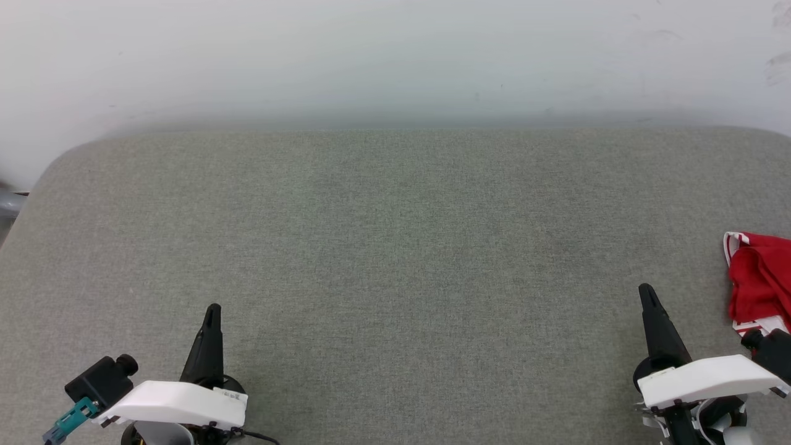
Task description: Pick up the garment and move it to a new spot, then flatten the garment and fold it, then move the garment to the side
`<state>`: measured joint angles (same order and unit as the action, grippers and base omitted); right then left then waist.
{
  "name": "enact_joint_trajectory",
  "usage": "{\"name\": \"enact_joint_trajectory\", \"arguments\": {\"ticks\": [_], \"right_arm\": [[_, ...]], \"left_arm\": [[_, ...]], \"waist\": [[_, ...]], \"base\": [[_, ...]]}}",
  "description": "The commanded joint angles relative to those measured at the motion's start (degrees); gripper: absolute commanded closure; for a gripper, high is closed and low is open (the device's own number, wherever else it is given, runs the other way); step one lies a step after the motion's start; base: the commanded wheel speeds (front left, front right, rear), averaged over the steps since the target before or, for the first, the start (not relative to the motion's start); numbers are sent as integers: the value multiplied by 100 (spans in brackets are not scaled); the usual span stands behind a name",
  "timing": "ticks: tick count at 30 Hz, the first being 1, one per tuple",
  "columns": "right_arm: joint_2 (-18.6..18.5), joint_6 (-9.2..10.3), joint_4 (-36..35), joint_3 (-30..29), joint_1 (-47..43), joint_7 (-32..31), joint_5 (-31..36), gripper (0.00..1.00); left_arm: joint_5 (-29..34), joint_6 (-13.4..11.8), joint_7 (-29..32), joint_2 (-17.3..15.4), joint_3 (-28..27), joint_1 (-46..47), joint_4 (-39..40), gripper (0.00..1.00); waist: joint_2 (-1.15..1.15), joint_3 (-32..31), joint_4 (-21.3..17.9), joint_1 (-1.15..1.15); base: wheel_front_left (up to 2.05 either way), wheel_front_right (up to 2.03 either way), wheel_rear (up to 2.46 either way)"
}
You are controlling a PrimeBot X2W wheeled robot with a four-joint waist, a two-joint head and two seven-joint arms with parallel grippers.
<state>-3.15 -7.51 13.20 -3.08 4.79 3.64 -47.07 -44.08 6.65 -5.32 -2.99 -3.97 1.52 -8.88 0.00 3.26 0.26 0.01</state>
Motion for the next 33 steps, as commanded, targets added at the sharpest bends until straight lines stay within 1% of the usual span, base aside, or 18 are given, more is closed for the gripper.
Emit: {"name": "enact_joint_trajectory", "arguments": {"ticks": [1,9,33], "right_arm": [[13,0,-48,-29,135,-43,-219,100],[16,1,-32,-73,145,-172,-785,100],[24,2,10,-179,169,-495,-2185,100]], "left_arm": [[-228,38,52,-4,-25,163,38,100],[-831,44,200,-2,-59,207,-36,100],[-2324,63,576,4,-137,318,-217,100]], "waist": [[0,-7,0,-1],[0,-35,-3,-1],[0,-117,-10,-1]], "base": [[0,0,0],[0,0,0],[0,0,0]]}}
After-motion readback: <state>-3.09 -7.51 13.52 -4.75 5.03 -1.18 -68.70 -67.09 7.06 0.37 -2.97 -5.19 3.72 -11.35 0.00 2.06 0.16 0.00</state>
